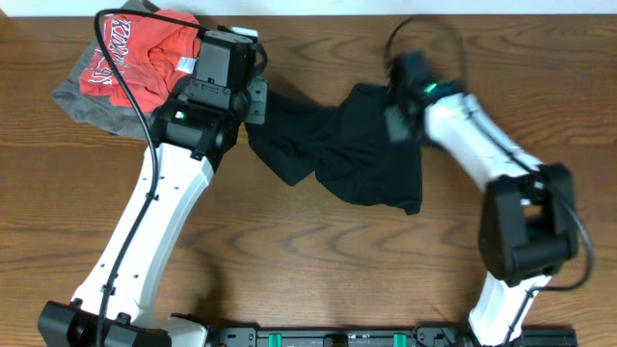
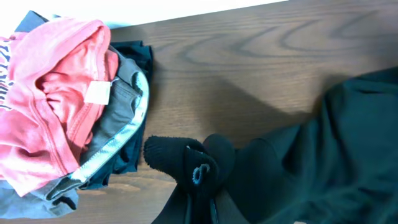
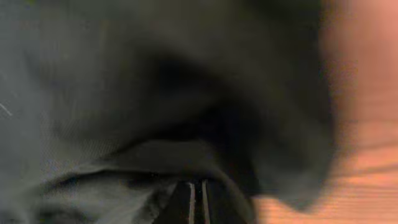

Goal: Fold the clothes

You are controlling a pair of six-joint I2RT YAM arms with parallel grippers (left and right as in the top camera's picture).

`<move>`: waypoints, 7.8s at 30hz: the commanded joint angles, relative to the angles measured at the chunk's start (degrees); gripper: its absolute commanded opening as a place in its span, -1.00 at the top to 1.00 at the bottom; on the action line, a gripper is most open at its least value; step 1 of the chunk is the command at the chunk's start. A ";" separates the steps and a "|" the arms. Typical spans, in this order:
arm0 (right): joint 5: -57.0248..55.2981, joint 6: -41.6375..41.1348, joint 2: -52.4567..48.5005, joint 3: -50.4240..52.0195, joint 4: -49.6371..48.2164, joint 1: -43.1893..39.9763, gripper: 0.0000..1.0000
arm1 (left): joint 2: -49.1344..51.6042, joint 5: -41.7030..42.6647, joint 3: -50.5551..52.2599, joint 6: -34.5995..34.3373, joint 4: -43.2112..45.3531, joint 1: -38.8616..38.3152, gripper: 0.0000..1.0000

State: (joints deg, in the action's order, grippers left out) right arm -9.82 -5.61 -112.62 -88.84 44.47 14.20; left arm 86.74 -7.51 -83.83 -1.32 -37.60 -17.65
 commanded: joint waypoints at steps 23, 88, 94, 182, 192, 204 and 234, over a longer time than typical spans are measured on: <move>10.54 7.21 19.10 -41.24 20.59 -32.09 0.98 | -20.24 -0.74 -9.60 2.75 19.74 6.54 0.88; 5.33 3.30 42.18 -42.95 51.34 -40.28 0.98 | -35.26 -2.27 -19.28 -2.21 -9.90 3.96 0.88; 5.60 3.52 34.01 -42.95 52.81 -40.26 0.97 | -28.63 -4.20 -19.28 -1.14 -10.62 3.96 0.88; 17.73 1.38 -13.92 -37.24 43.52 -24.00 -0.43 | 29.00 14.23 -14.97 -0.04 -16.48 4.52 -0.48; 9.77 -5.18 -8.09 -37.24 47.91 -19.87 -0.51 | 17.31 14.21 -14.95 -4.15 -25.77 4.33 -0.97; 0.09 -16.55 9.97 -23.34 49.24 -19.54 -0.54 | 11.50 14.14 -10.75 -24.02 -36.50 -0.15 -0.96; 4.09 -15.13 24.22 12.24 25.03 -21.29 -0.31 | 11.52 27.10 25.11 -16.70 -11.74 -20.11 -0.96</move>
State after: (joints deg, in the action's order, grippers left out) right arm -5.93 -21.39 -88.58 -76.75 69.56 -6.74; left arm 98.00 14.44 -58.72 -24.05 -49.60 -37.63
